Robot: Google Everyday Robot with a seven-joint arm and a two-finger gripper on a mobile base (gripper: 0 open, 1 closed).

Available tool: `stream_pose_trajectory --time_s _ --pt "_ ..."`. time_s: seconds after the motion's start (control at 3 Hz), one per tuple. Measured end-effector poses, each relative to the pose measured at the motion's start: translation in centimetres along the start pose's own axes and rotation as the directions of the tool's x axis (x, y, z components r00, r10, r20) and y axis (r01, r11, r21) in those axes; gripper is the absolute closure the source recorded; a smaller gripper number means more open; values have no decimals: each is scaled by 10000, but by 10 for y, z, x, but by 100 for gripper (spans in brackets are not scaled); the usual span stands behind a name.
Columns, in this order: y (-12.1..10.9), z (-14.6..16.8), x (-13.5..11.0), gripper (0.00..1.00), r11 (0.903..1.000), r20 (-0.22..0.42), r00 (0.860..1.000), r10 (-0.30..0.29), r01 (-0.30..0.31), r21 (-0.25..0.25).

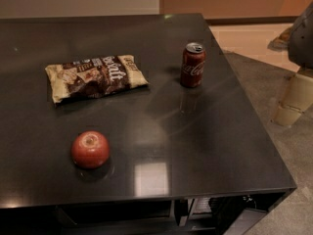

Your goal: Pick apple

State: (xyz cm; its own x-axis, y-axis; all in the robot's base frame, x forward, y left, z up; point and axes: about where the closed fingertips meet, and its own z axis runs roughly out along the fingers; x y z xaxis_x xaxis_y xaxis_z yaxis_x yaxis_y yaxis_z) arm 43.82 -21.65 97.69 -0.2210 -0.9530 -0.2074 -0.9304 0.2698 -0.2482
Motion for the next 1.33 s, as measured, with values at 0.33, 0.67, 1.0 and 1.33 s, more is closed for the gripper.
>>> stream_pose_trajectory --time_s 0.33,0.67,1.0,1.33 --pt "0 0 0 0 10000 1 10000 0 0 2" --pt "0 4 -15 0 9989 224 9991 -355 362 -282" --pt "-7 17 -47 0 9950 1050 9927 -593 673 -738" --pt "-9 33 -86 0 9871 2129 9730 -892 1149 -1116"
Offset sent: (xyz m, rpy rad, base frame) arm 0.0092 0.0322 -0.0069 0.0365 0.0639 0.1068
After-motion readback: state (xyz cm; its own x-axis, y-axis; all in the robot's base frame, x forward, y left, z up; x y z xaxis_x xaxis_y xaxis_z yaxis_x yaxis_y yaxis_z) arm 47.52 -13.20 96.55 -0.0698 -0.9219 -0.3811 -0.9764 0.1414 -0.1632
